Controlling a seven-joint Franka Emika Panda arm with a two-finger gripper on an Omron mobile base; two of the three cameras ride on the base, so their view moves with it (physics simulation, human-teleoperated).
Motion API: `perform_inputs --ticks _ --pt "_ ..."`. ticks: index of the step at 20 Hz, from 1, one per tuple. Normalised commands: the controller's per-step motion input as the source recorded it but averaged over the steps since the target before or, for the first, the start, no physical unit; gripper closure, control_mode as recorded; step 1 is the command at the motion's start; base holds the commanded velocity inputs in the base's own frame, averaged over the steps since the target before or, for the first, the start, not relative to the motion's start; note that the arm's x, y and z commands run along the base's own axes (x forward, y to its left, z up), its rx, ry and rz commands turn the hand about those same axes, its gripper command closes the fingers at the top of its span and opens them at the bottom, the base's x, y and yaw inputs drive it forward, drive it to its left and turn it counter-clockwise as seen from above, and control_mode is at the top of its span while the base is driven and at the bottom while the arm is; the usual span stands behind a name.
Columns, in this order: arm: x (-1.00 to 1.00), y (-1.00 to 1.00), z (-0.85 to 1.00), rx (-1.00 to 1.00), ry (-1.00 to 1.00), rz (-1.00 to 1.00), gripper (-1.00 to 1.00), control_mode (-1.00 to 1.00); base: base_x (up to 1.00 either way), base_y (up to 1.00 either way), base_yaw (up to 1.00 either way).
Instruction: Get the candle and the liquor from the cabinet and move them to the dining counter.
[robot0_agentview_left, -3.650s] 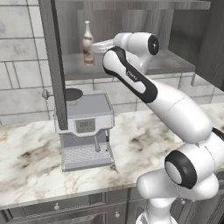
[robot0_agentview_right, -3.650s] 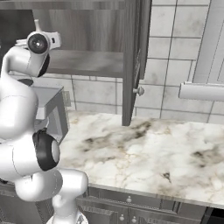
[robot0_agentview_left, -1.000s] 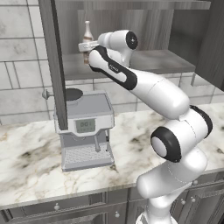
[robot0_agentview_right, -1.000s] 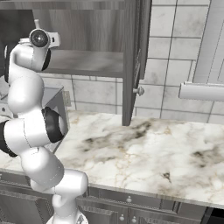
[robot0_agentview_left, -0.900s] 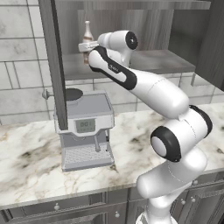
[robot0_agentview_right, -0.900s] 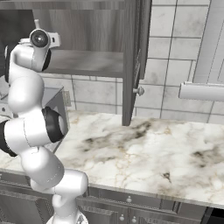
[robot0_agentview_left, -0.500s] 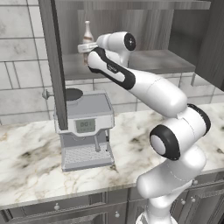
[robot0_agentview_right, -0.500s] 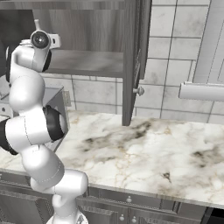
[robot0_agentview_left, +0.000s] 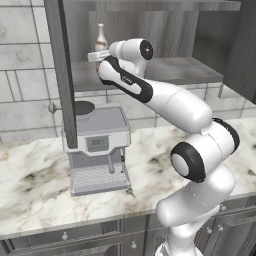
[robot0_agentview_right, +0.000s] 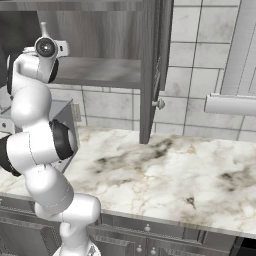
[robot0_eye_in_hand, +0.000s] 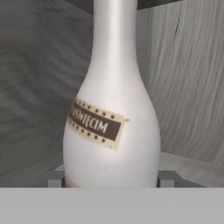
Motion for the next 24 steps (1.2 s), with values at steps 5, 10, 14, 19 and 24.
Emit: perform_inputs --ticks 5,10,14,19,24 --pt "0.0 0.0 0.0 0.0 0.0 0.0 1.0 -1.0 0.0 0.0 0.0" --pt "0.0 0.0 0.0 0.0 0.0 0.0 1.0 -1.0 0.0 0.0 0.0" --pt "0.0 0.0 0.0 0.0 0.0 0.0 1.0 -1.0 0.0 0.0 0.0" --pt "0.0 0.0 -0.03 0.0 0.0 0.0 1.0 -1.0 0.0 0.0 0.0" --pt "0.0 0.0 -0.08 0.0 0.0 0.04 1.0 -1.0 0.0 0.0 0.0"
